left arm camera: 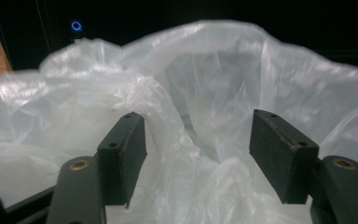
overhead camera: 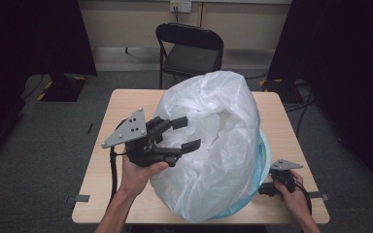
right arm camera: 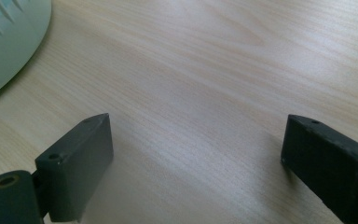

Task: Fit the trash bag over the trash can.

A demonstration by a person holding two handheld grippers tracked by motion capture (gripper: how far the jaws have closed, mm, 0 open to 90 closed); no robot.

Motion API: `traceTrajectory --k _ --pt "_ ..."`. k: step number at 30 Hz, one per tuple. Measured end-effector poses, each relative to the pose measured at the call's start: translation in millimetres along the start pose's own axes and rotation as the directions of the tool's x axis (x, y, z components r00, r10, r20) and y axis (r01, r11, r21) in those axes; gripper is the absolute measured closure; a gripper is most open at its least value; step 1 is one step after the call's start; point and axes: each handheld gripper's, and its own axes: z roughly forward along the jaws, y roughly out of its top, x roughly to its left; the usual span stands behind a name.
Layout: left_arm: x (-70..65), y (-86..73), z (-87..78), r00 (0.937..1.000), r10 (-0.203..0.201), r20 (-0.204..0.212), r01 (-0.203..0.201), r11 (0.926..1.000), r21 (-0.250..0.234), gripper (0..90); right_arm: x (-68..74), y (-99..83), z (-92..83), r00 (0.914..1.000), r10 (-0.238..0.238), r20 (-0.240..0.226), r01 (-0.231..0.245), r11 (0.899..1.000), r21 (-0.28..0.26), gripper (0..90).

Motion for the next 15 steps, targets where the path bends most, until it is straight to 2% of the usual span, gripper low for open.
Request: traceTrajectory --k 5,9,12,14,15 --pt "2.2 -1.0 -5.3 0.9998 -0.007 -0.018 0.007 1.0000 -0.006 34.3 0.0 0.0 0.0 1.0000 0.000 0.000 0.000 1.000 0.000 8.4" --pt "4.9 -2.3 -15.6 0.9995 -0.018 -0.027 0.018 0.9996 -0.023 33.9 0.1 0.1 -0.1 1.0000 -0.003 0.004 0.003 1.000 0.000 8.6" --pt "7.7 -4.4 -27.8 0.9982 -0.028 -0.053 0.026 0.9990 -0.036 33.9 0.8 1.7 -1.4 0.9999 -0.011 0.013 0.011 1.000 0.005 12.2" --pt "10.9 -7.3 -36.8 0.9963 -0.036 -0.078 0.033 0.9985 -0.043 33.9 3.0 4.5 -4.0 0.9988 -0.027 0.041 0.028 1.000 -0.014 15.7" --pt "13.1 -9.4 -41.2 0.9950 -0.042 -0.090 0.039 0.9984 -0.042 33.9 4.3 6.4 -5.9 0.9989 -0.028 0.037 0.029 0.999 -0.030 14.7"
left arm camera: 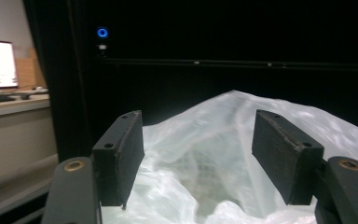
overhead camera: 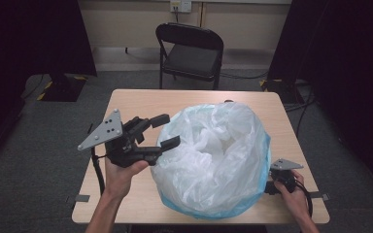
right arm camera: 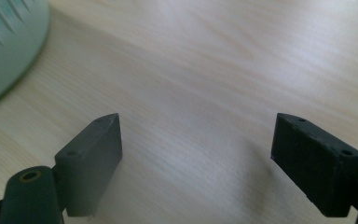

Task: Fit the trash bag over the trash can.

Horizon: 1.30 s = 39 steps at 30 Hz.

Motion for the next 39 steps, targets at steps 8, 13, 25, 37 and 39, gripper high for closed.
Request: traceTrajectory --k 8,13,25,37,39 --pt "20.8 -28.8 -25.5 0.9913 -0.065 -0.115 0.068 0.9974 0.026 36.2 20.1 24.4 -18.4 0.9994 -0.007 -0.034 0.003 0.991 -0.134 16.1" --pt "31.4 -50.1 -26.4 0.9824 -0.111 -0.150 0.121 0.9906 0.063 35.9 36.7 36.9 -22.8 0.9975 -0.025 -0.067 0.012 0.982 -0.189 17.2" --pt "34.3 -48.0 -45.2 0.9796 -0.124 -0.158 0.131 0.9906 0.039 34.7 59.8 52.4 -7.6 0.9925 -0.048 -0.113 0.024 0.980 -0.199 24.7" --pt "38.2 -61.1 -53.0 0.9731 -0.140 -0.183 0.153 0.9866 0.057 34.8 67.3 65.2 -17.9 0.9915 -0.047 -0.121 0.021 0.978 -0.208 22.1" --pt "36.9 -61.6 -51.0 0.9752 -0.137 -0.174 0.149 0.9870 0.060 34.9 64.7 68.0 -29.7 0.9944 -0.029 -0.101 0.005 0.973 -0.229 23.2"
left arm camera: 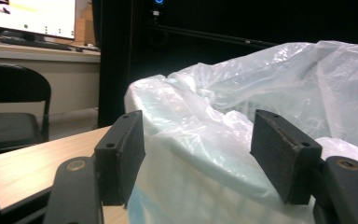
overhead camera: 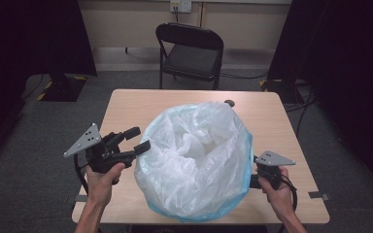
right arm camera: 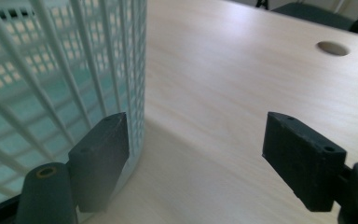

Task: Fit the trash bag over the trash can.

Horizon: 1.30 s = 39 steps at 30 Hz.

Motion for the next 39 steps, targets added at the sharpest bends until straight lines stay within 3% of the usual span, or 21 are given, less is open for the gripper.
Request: traceTrajectory --k 10,17,26,30,33,39 --pt "-6.4 1.3 3.9 0.9997 0.024 -0.004 -0.024 0.9996 0.013 34.2 2.3 40.7 -61.9 0.9999 -0.007 -0.012 0.005 0.985 -0.173 27.5" --pt "-9.6 2.0 4.1 0.9994 0.032 -0.011 -0.032 0.9994 0.017 33.6 2.8 75.1 -98.1 0.9999 -0.011 -0.008 0.008 0.954 -0.300 43.1" --pt "-12.1 3.6 2.6 0.9989 0.045 -0.012 -0.045 0.9989 0.017 33.1 33.2 121.6 -114.5 0.9953 -0.079 -0.057 0.051 0.919 -0.392 41.6" --pt "-11.7 3.5 2.2 0.9990 0.044 -0.009 -0.044 0.9989 0.018 33.6 42.8 126.9 -106.0 0.9905 -0.101 -0.093 0.062 0.935 -0.349 38.6" --pt "-11.6 3.9 1.1 0.9989 0.046 -0.010 -0.046 0.9988 0.018 34.1 44.9 121.8 -97.5 0.9913 -0.100 -0.087 0.069 0.949 -0.307 39.8" --pt "-11.1 6.3 -2.2 0.9988 0.047 -0.016 -0.047 0.9989 0.006 34.2 36.5 110.7 -96.0 0.9965 -0.054 -0.064 0.035 0.961 -0.275 55.3"
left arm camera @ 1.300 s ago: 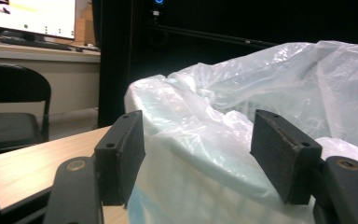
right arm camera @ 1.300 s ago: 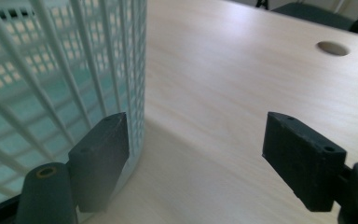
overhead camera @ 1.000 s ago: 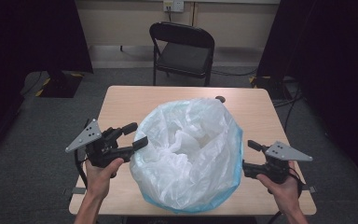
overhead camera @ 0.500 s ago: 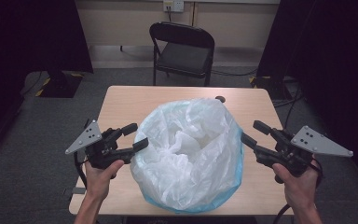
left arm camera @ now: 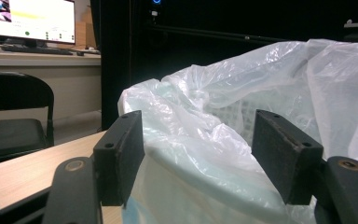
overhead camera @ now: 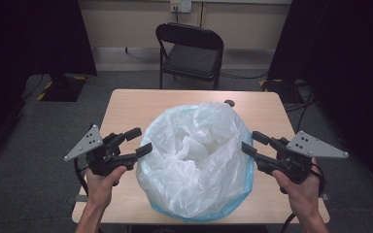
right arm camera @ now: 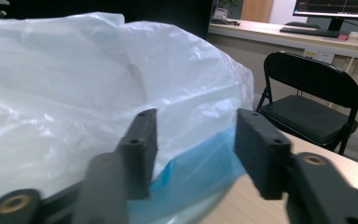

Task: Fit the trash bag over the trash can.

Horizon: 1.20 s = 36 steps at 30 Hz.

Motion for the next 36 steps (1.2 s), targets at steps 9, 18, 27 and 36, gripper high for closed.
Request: traceTrajectory --k 9,18,27,36 --pt "0.3 -1.1 0.6 1.0000 -0.001 -0.001 0.001 1.0000 0.004 34.2 -7.7 -14.0 -8.2 0.9996 0.011 0.026 -0.012 1.000 0.027 81.3" --pt "2.1 -3.9 2.0 0.9999 -0.017 0.003 0.017 0.9998 0.011 34.5 -19.9 -40.0 -10.0 0.9965 0.068 0.049 -0.070 0.997 0.034 86.3" --pt "2.5 -5.7 3.5 0.9994 -0.029 0.019 0.029 0.9995 0.010 35.6 -22.8 -73.6 11.6 0.9948 0.098 0.031 -0.100 0.989 0.108 88.9" --pt "-0.4 -8.0 11.6 0.9981 -0.052 0.032 0.052 0.9986 0.002 36.0 -33.7 -91.5 13.0 0.9913 0.112 0.068 -0.121 0.982 0.145 89.3"
